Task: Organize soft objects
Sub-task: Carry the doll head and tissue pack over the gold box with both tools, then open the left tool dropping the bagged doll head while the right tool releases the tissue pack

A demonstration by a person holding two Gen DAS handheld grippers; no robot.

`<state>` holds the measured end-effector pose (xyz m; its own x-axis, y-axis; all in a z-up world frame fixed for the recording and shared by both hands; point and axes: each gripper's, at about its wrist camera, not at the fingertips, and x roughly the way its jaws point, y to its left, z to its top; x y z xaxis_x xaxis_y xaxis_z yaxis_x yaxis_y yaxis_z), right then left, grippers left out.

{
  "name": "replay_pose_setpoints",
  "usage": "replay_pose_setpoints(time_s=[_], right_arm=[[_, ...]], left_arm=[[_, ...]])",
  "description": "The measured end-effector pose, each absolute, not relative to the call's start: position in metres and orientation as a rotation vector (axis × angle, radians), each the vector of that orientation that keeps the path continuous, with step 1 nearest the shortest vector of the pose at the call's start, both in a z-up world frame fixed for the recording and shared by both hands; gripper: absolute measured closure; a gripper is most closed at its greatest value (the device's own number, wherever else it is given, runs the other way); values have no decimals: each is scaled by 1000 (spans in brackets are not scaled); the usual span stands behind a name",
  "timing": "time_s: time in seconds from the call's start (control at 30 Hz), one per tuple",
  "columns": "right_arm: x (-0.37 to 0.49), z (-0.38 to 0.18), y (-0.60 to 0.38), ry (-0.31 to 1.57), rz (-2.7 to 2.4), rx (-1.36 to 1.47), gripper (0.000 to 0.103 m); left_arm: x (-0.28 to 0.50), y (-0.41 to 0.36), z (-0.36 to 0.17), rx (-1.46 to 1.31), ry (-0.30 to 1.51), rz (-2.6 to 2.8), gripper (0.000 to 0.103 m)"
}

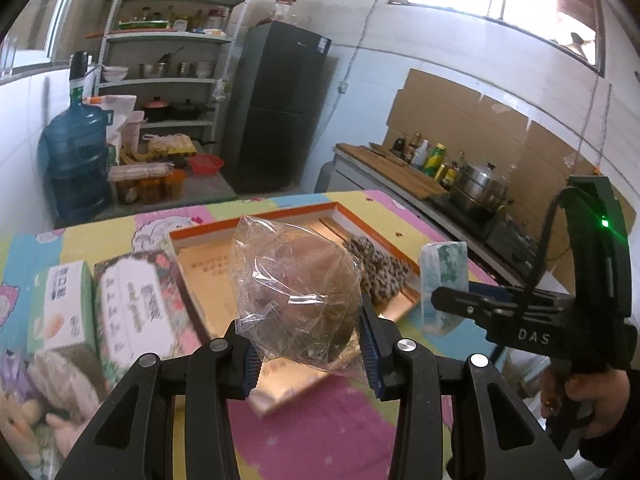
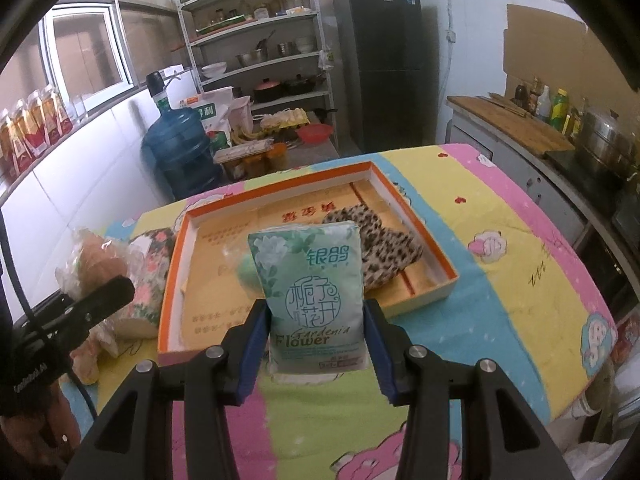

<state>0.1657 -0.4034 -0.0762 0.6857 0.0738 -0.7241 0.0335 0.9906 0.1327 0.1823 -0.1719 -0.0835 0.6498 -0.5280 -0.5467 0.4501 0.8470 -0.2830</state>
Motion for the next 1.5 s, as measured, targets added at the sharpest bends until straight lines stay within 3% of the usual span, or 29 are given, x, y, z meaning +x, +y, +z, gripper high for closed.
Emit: replay_pose_setpoints(time_s=[0.57, 1.5], right_arm=[[255, -87, -438, 841, 162, 105, 55], [368, -141, -417, 987, 319, 47, 55]], left_arm=[[261, -218, -98, -180, 737, -394, 61], [345, -222, -157, -258, 904, -201, 61]])
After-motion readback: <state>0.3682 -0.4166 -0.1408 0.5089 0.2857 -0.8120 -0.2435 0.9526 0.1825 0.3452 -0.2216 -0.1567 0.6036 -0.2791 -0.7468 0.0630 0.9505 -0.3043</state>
